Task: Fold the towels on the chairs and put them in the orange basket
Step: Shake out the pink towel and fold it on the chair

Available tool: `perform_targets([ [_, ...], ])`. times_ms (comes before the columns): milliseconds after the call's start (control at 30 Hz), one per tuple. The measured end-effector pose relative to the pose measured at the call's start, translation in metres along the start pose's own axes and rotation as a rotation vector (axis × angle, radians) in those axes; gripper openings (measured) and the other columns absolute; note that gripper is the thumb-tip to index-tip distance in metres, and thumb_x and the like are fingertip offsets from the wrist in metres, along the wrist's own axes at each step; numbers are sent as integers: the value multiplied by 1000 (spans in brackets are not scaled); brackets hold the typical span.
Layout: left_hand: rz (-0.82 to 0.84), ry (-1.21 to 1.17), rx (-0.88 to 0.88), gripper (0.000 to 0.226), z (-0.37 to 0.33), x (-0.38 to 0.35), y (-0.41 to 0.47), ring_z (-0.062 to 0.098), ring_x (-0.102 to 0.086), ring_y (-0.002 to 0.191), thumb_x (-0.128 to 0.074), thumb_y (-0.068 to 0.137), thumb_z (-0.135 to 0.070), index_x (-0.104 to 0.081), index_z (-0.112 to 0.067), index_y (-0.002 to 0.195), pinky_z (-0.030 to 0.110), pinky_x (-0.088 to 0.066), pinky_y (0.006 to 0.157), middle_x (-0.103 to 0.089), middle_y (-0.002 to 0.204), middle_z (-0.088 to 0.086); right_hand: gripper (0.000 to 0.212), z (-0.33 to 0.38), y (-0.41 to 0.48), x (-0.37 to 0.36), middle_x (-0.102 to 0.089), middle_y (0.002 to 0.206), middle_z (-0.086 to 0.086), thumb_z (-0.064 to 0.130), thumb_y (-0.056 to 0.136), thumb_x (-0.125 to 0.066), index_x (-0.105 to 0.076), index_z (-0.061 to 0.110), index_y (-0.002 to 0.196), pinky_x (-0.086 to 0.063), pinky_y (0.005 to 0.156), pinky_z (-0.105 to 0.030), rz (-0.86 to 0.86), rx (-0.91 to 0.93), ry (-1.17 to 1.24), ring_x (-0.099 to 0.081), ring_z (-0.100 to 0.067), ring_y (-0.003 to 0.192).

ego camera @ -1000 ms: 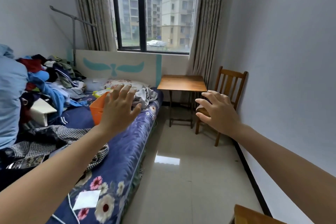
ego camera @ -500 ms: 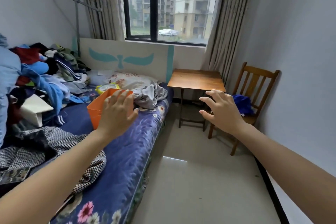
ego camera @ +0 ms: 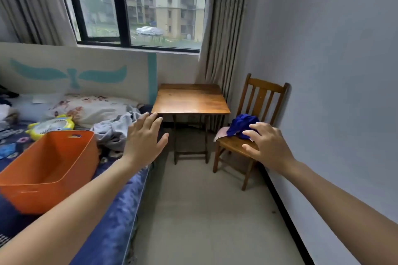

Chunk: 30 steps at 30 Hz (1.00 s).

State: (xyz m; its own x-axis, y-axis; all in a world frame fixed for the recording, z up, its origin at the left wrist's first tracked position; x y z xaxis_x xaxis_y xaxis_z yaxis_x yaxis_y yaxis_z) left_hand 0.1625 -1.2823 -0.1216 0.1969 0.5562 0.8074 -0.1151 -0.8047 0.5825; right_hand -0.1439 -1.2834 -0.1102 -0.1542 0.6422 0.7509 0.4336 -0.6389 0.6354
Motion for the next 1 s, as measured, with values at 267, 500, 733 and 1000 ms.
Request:
perform_targets([
  [267,7,-86,-38,68,-54,-101,129,35,-46,127,-27,81,-49,-60,-4,120,52,-37,99,-55,131,16,30,-135,39,-71,-71,91,-11,31,65,-63,-74,11,85,-55,66,-44,17,43,-115,-69,-33,85],
  [500,55,-68,22,65,-54,-172,217,35,-48,125,-29,82,-48,-61,-4,118,53,-40,98,-56,130,16,32,-211,105,-162,-71,94,-6,34,70,-62,-73,14,92,-55,68,-39,68,2,-5,-68,-26,87],
  [733,86,-67,90,54,-22,-244,281,37,-47,124,-45,82,-39,-62,0,116,54,-39,97,-56,129,19,31,-248,150,-244,-72,94,-4,33,67,-63,-73,17,92,-56,67,-37,128,22,10,-69,-24,88],
  [1000,100,-168,89,55,-12,-344,400,38,-46,126,-43,83,-40,-62,0,116,55,-39,96,-54,131,20,28,-323,226,-320,-72,91,-6,27,65,-73,-73,14,90,-56,66,-36,180,0,-60,-70,-25,85],
])
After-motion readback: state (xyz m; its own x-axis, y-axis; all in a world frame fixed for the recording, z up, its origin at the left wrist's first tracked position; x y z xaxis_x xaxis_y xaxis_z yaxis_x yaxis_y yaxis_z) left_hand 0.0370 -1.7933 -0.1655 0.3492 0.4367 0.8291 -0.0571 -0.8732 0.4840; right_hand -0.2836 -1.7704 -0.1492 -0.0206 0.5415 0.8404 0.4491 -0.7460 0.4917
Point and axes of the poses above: each hand's wrist, its own y-axis towards the middle knuckle, its own x-axis out of the back of the hand, z = x × y, the point moved 4 cm from there along y, towards the middle knuckle
